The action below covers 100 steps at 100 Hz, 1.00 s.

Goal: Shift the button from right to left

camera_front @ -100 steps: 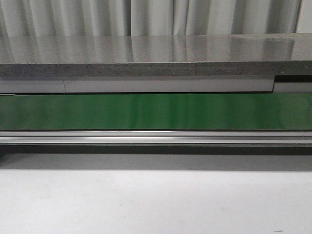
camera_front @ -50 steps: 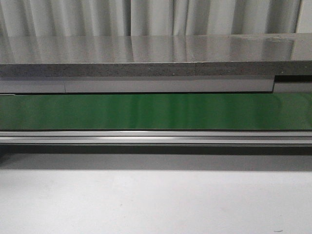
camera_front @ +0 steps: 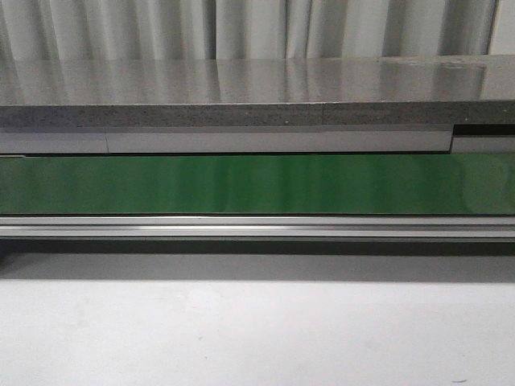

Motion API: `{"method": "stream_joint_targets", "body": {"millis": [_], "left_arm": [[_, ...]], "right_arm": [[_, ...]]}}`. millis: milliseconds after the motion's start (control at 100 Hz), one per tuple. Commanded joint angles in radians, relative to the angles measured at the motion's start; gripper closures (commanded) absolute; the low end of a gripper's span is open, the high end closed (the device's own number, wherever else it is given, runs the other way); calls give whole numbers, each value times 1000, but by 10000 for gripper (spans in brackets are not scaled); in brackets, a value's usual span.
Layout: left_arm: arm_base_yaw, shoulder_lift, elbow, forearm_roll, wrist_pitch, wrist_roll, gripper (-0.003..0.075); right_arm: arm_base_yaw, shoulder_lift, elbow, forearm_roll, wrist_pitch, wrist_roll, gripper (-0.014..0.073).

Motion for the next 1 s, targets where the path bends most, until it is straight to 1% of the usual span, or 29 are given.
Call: {"method": "stream_joint_targets", "body": {"millis": [0, 240, 310, 340, 410, 600, 990], "left_arm": [[-8, -102, 33, -16, -91, -12, 277], [-8, -326, 145, -43, -87, -12, 278], [-8, -375, 164, -43, -87, -12, 307], [-8, -390, 173, -43, -87, -12, 331], [-8, -420, 180, -43, -85, -12, 416], [-8, -431, 182, -43, -85, -12, 716], [-8, -431, 182, -43, -81, -12, 715]], "right_arm": [[1, 1, -27, -9, -75, -9, 662], [1, 1, -27, -9, -75, -9, 662], [1, 1, -27, -9, -75, -9, 662], [1, 1, -27, -9, -75, -9, 662], [1, 1, -27, -9, -75, -9, 662], [1, 1, -27, -9, -75, -9, 662], [1, 1, -27, -9, -75, -9, 662]]}}
